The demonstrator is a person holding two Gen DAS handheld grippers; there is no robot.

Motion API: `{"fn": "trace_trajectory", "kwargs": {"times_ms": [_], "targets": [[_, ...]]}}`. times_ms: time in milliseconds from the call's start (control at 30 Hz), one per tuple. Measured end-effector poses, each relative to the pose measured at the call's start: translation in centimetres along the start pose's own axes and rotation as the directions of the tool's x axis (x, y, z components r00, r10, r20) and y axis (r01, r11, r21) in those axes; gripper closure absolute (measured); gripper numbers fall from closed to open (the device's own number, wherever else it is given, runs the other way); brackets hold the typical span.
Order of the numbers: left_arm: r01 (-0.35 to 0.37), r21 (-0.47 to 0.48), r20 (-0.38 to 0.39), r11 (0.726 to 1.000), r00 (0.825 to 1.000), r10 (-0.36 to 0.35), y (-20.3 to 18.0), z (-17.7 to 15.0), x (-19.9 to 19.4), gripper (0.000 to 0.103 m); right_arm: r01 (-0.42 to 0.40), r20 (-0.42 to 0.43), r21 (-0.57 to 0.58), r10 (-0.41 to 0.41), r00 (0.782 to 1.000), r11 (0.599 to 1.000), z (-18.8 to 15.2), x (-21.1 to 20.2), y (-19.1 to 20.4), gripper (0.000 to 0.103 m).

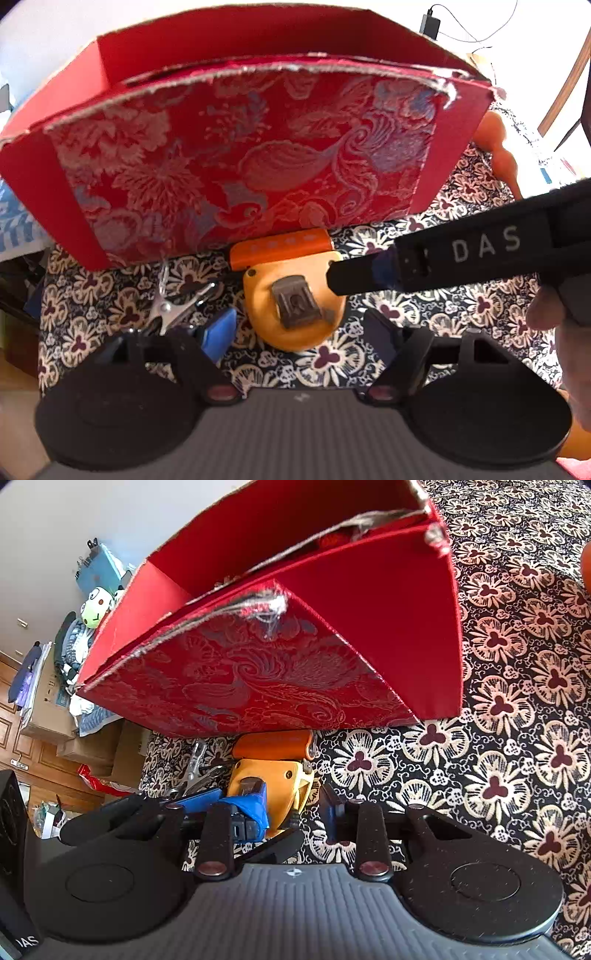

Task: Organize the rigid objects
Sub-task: 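Move the right gripper down beside the box to the orange tape measure, then close the right gripper on the orange tape measure, then carry the tape measure over the red box and lower it inside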

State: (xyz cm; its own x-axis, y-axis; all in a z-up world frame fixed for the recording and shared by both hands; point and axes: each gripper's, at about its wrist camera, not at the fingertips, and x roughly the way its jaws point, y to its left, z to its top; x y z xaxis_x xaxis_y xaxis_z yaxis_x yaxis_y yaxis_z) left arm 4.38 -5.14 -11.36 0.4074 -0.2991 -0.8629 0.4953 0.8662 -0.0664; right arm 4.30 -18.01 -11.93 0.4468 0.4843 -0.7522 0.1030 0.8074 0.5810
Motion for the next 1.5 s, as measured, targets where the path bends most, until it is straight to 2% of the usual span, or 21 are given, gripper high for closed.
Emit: {"fn": "trace_trajectory", "kwargs": {"times_ms": [167, 300, 433, 600, 767, 967, 1100, 1233, 1400, 1500], "targets": [[-0.009, 0.01, -0.008, 1.0, 1.0, 0.009, 0.1, 0.4, 1.1, 0.029, 0.005, -0.002, -0.004, -0.005, 1.0, 1.0, 0.1, 0.7, 0.0, 0.089], [0.009, 0.027, 0.005, 1.0, 1.0, -0.009, -0.2, 0.4, 1.3, 0.037, -0.009, 0.006, 0.008, 0.009, 1.0, 1.0, 0.1, 1.1, -0.1, 0.089], [-0.014, 0.064, 0.01, 0.998, 1.0, 0.014, -1.2, 0.5, 1.6, 0.039, -0.017, 0.005, 0.009, 0.017, 1.0, 1.0, 0.1, 1.1, 0.0, 0.087], [0.023, 0.046, -0.008, 0.999, 1.0, -0.023, -0.3, 0.5, 1.1, 0.039, -0.025, -0.005, 0.025, 0.025, 1.0, 0.999, -0.3, 0.6, 0.0, 0.09], [0.072, 0.064, -0.014, 0.995, 0.997, -0.071, -0.5, 0.5, -0.6, 0.039, -0.034, 0.027, 0.033, 0.033, 0.999, 0.999, -0.9, -2.0, -0.5, 0.09], [0.122, 0.158, 0.035, 0.98, 0.991, -0.129, -2.9, 1.9, -3.1, 0.039, -0.022, 0.129, 0.05, 0.015, 0.991, 0.999, -1.3, -6.8, -1.0, 0.09], [0.16, 0.225, 0.088, 0.961, 0.979, -0.184, -4.7, 2.8, -5.3, 0.04, -0.036, 0.205, 0.06, 0.023, 0.979, 0.998, -1.7, -10.4, -1.4, 0.091], [0.198, 0.289, 0.144, 0.937, 0.958, -0.247, -6.6, 4.0, -7.5, 0.04, 0.012, 0.288, 0.05, -0.026, 0.957, 0.999, -1.7, -13.2, -1.5, 0.091], [0.242, 0.309, 0.184, 0.92, 0.934, -0.307, -7.9, 5.8, -8.8, 0.04, 0.017, 0.367, 0.035, -0.029, 0.93, 0.999, -1.2, -15.9, -1.8, 0.091], [0.242, 0.329, 0.235, 0.913, 0.915, -0.327, -8.5, 7.0, -10.4, 0.04, 0.001, 0.42, 0.015, -0.007, 0.907, 1.0, -0.3, -17.4, -1.4, 0.091]]}}
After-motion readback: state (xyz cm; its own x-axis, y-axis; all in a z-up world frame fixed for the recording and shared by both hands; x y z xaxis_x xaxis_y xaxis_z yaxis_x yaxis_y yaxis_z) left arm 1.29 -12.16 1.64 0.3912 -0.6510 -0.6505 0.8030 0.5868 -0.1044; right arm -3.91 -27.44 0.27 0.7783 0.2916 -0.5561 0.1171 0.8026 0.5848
